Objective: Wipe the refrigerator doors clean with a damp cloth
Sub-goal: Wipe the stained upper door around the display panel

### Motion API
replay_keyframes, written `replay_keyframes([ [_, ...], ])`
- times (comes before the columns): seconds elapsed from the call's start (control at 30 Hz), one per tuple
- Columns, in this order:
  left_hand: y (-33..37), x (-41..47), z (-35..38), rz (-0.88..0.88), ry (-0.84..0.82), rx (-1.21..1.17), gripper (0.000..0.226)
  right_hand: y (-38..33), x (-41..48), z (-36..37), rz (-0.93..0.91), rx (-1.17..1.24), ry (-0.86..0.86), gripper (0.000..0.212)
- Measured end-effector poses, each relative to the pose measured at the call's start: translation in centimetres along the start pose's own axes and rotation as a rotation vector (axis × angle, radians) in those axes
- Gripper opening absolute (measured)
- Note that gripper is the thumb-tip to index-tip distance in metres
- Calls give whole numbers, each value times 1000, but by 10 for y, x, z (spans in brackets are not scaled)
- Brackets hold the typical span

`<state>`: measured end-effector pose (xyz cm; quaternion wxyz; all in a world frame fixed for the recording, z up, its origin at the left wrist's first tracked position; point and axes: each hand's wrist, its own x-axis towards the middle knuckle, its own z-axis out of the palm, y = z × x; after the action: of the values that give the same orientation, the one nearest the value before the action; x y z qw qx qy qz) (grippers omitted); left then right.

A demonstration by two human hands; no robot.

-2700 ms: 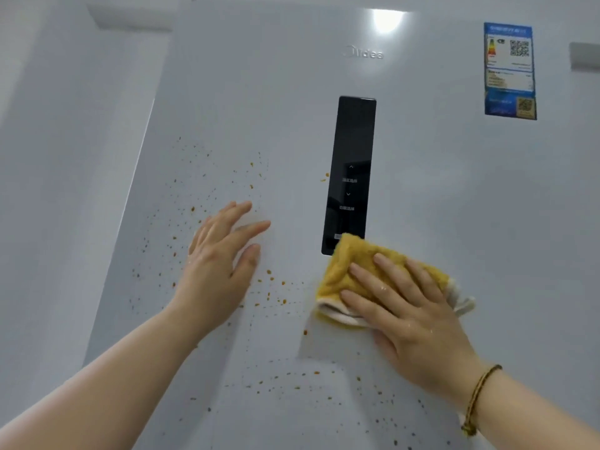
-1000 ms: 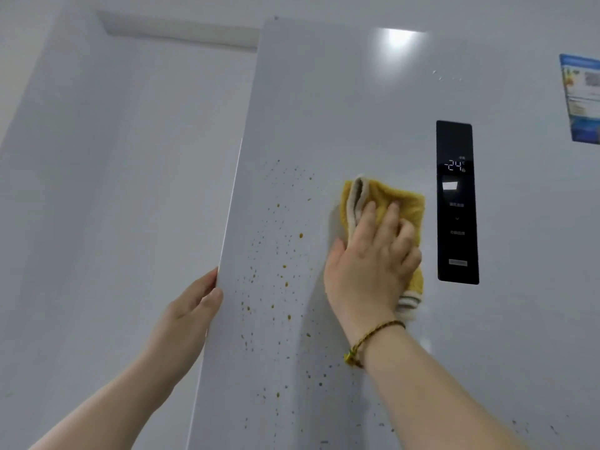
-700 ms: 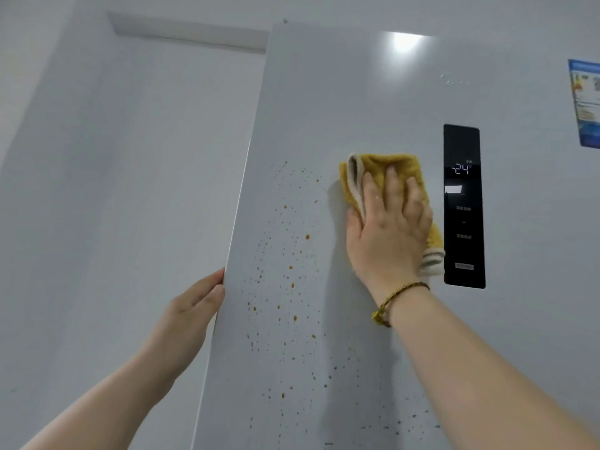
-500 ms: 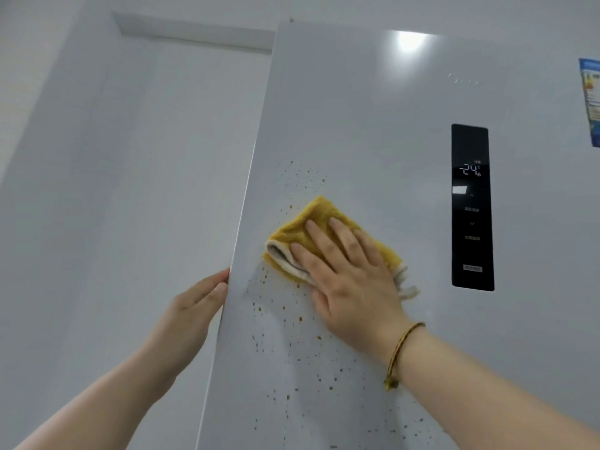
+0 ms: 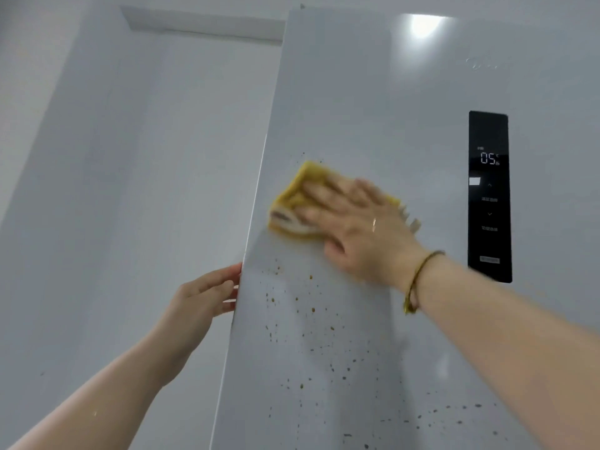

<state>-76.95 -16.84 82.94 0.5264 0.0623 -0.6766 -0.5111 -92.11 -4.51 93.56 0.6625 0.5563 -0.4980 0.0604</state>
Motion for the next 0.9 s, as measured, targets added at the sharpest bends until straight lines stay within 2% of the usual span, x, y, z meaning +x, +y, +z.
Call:
replay_keyframes([
  [0.1, -3, -1, 0, -7, -3, 1, 42, 24, 32, -13, 419, 81, -87, 48],
  [0.17, -4, 0, 1, -8, 24, -2, 41, 20, 47, -11, 562, 104, -100, 48],
  [0.23, -5, 2, 1, -8, 54, -8, 41, 5, 53, -7, 512, 95, -101, 50],
  [0.37, -5, 3, -1, -20, 65, -60, 39, -27, 38, -2, 67, 167, -222, 51],
  [0.43, -6, 4, -2, -19, 52, -104, 40, -26, 32, -6, -72, 192, -269, 50],
  [0.47, -6, 4, -3, -19, 47, -136, 41, -21, 33, -6, -69, 182, -270, 49],
  [0.53, -7, 4, -4, -27, 40, -196, 40, -11, 38, -3, 79, 154, -236, 48],
  [0.6, -8, 3, -7, -41, 18, -226, 39, -23, 39, 4, 300, 180, -114, 52],
  [0.67, -10, 3, -9, -41, 9, -250, 38, -52, 28, 18, 401, 155, 39, 54],
  [0.8, -10, 0, -11, -36, -12, -302, 45, -101, -24, 36, 135, 120, 84, 47],
  [0.9, -10, -2, -15, -56, -43, -298, 47, -91, -40, 34, -25, 140, 104, 44],
])
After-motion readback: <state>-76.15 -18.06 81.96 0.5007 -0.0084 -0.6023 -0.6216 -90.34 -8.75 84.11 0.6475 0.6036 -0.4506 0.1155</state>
